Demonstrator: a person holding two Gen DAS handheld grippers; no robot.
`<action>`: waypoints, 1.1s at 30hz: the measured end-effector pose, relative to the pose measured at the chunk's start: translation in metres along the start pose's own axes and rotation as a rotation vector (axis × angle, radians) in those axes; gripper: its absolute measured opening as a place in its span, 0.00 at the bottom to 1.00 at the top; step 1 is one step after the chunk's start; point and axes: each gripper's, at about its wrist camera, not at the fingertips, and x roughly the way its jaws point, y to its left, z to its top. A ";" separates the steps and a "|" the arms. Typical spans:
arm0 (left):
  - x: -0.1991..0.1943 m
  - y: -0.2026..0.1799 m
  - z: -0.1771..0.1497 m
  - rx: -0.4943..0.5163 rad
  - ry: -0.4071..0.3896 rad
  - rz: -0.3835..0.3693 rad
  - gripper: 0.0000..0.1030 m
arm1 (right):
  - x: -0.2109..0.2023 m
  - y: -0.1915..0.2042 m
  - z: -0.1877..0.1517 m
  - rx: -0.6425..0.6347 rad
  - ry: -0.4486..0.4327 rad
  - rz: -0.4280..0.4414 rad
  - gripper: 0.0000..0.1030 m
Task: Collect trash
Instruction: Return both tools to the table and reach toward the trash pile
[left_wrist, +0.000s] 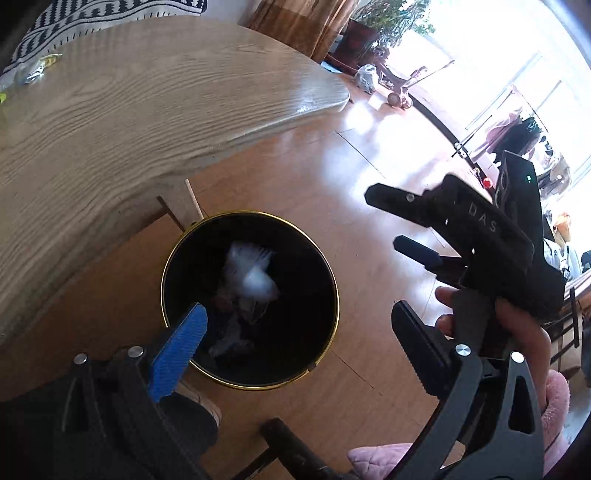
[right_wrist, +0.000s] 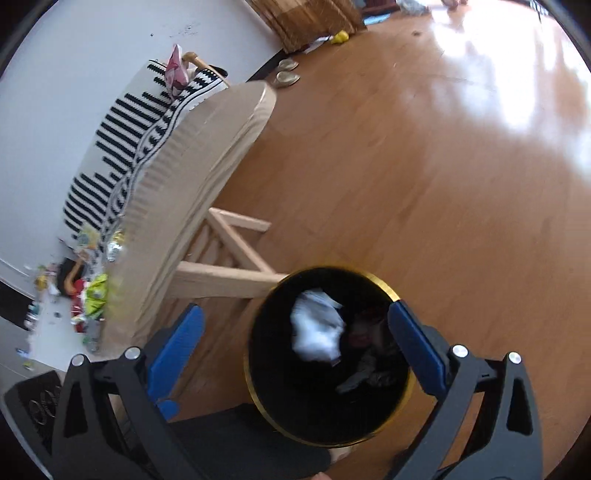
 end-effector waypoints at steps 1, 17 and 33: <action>-0.001 0.000 0.000 -0.004 -0.006 0.003 0.94 | 0.000 0.000 0.000 0.001 0.001 0.000 0.94; -0.240 0.181 0.042 -0.125 -0.448 0.584 0.94 | -0.013 0.102 -0.004 -0.244 -0.086 -0.039 0.94; -0.240 0.318 0.027 -0.286 -0.370 0.502 0.94 | 0.089 0.388 -0.048 -0.631 0.074 0.240 0.94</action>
